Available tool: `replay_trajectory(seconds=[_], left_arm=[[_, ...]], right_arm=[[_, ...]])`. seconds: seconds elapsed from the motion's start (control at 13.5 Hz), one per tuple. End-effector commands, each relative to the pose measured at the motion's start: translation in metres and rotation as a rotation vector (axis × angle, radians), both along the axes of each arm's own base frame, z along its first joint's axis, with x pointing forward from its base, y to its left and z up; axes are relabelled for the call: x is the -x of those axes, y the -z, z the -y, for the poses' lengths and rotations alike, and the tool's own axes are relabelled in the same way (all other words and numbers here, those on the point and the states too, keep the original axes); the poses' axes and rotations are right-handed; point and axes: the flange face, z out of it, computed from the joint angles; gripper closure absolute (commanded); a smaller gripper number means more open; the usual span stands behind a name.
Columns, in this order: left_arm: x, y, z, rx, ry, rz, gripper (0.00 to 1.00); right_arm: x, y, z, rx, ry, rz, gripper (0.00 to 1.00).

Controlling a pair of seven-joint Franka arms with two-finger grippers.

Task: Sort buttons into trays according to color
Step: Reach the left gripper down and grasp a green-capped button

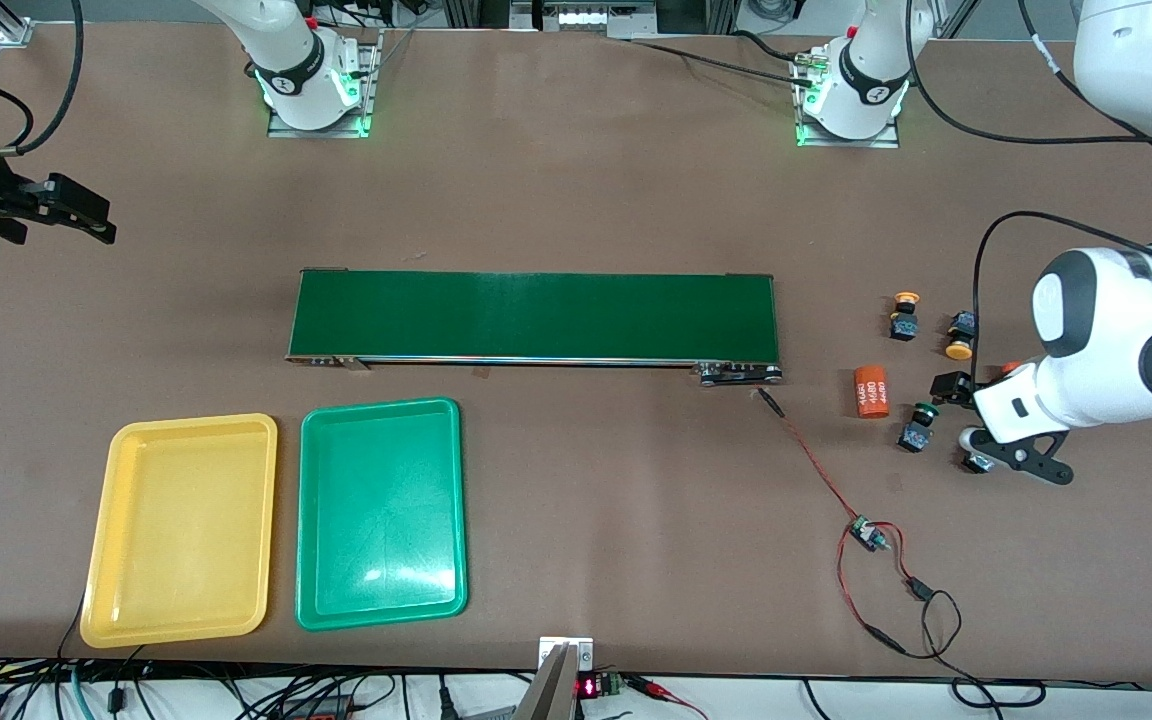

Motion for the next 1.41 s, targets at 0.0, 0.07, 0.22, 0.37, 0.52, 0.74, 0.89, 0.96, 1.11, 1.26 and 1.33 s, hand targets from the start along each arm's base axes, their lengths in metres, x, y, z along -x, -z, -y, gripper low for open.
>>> replay_trajectory(seconds=[0.0, 0.07, 0.22, 0.37, 0.52, 0.74, 0.89, 0.96, 1.11, 1.26, 1.33], left_arm=[[0.005, 0.041, -0.008, 0.021, 0.101, 0.031, 0.02], [0.005, 0.054, -0.018, 0.023, 0.106, 0.033, 0.02], [0.007, 0.074, -0.015, 0.03, 0.114, 0.006, 0.07], [0.01, 0.092, -0.014, 0.04, 0.11, -0.018, 0.13], [0.009, 0.109, -0.011, 0.057, 0.099, -0.016, 0.2], [0.006, 0.111, -0.009, 0.057, 0.101, 0.012, 0.46], [0.005, 0.11, -0.01, 0.054, 0.108, 0.015, 0.67], [0.004, 0.107, -0.009, 0.056, 0.137, 0.018, 0.75], [-0.002, 0.094, -0.007, 0.059, 0.199, 0.03, 0.83], [-0.014, 0.062, -0.006, 0.056, 0.217, 0.033, 0.83], [-0.014, 0.042, -0.001, 0.061, 0.247, -0.004, 0.83]], right_arm=[[0.002, 0.0, 0.002, 0.0, 0.01, 0.007, 0.0], [0.002, 0.0, 0.002, 0.0, 0.011, 0.007, 0.0], [0.002, 0.0, 0.002, 0.0, 0.011, 0.007, 0.0], [0.001, 0.0, 0.002, 0.0, 0.011, 0.013, 0.0], [0.0, 0.001, 0.002, -0.001, 0.011, 0.012, 0.0], [0.0, 0.002, 0.004, 0.001, 0.014, 0.012, 0.0], [0.0, 0.002, 0.004, 0.001, 0.014, 0.012, 0.0], [0.0, 0.002, 0.004, 0.001, 0.014, 0.012, 0.0], [0.0, 0.002, 0.004, 0.001, 0.014, 0.012, 0.0], [0.0, 0.001, 0.003, 0.0, 0.013, 0.013, 0.0], [0.0, 0.001, 0.003, 0.0, 0.013, 0.013, 0.0]])
